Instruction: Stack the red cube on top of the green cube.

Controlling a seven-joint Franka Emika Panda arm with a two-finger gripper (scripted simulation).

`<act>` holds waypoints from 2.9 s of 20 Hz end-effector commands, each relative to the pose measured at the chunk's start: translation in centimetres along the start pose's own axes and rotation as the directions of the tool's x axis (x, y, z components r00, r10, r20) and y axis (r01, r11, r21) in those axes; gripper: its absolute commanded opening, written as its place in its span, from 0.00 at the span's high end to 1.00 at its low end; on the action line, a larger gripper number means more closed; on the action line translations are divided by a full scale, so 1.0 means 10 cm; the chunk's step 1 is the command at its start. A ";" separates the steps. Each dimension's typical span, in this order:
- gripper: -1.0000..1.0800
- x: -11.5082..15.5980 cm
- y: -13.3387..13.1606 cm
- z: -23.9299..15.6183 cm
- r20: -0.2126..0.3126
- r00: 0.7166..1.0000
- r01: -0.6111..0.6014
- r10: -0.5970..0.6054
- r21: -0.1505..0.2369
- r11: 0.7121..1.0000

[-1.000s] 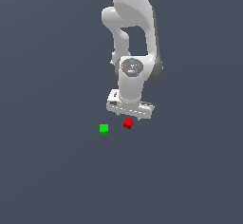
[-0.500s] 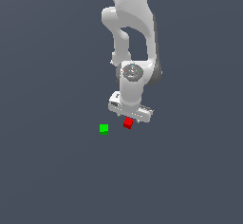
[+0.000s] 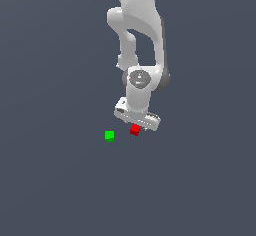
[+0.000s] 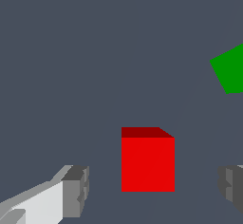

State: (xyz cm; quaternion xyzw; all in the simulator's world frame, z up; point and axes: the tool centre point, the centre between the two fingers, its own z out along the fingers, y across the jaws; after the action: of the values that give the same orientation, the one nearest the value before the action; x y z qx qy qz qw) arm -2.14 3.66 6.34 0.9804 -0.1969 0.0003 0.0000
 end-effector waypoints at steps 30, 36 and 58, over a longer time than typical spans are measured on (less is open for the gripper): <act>1.00 -0.01 0.00 0.29 0.001 1.000 -0.004 0.004 0.000 1.000; 1.00 -0.01 0.01 -0.09 0.001 1.000 -0.004 0.004 0.000 1.000; 1.00 0.18 0.24 -0.42 0.000 1.000 -0.004 0.004 0.000 1.000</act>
State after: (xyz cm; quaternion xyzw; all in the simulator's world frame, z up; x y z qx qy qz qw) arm -1.65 1.61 10.87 0.9802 -0.1981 0.0004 -0.0001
